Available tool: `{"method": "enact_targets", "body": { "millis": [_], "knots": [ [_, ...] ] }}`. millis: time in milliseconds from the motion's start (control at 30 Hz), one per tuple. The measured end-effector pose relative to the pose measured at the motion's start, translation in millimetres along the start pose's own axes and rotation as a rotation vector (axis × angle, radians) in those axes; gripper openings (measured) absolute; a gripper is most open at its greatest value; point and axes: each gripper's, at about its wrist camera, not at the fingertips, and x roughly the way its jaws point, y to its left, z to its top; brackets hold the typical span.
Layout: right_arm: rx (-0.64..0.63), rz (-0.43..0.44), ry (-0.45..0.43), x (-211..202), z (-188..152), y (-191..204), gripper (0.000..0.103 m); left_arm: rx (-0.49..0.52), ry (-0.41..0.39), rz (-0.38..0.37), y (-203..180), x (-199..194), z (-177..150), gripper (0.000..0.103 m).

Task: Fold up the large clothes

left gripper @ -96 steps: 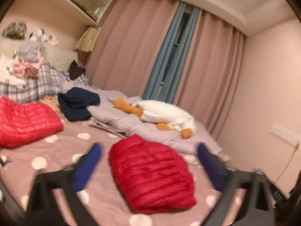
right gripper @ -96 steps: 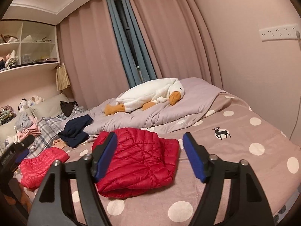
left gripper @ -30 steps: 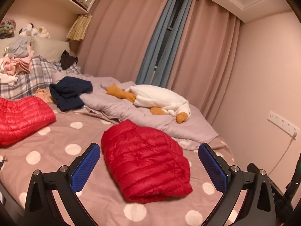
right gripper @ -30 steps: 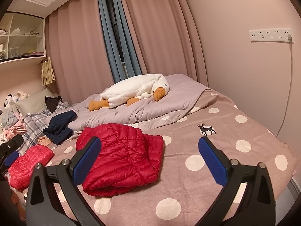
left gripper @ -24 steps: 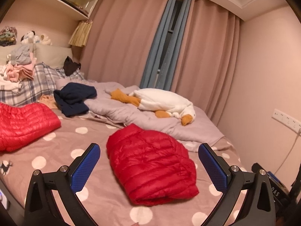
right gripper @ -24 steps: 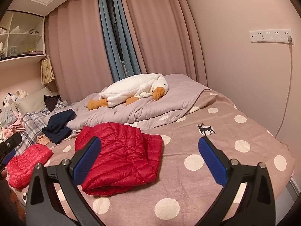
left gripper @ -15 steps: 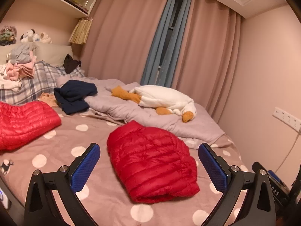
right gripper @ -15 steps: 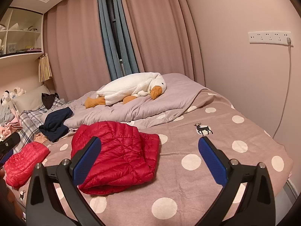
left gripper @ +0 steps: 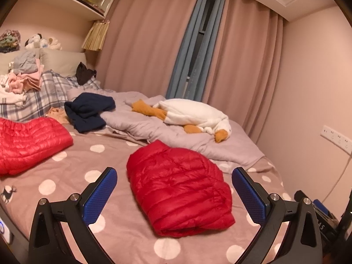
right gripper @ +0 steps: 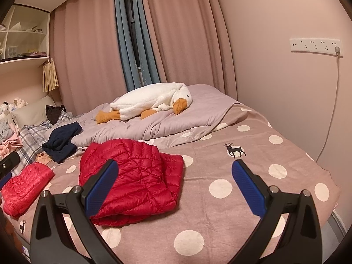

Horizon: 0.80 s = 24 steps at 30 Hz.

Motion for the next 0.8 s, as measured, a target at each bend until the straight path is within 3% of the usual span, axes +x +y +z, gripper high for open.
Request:
{"method": "enact_targets", "body": {
  "millis": [800],
  "knots": [
    [-0.014, -0.036, 0.012, 3.1, -0.3, 3.3, 0.103, 0.006, 0.031, 0.016, -1.8, 2.9, -1.8, 0.103]
  ]
}}
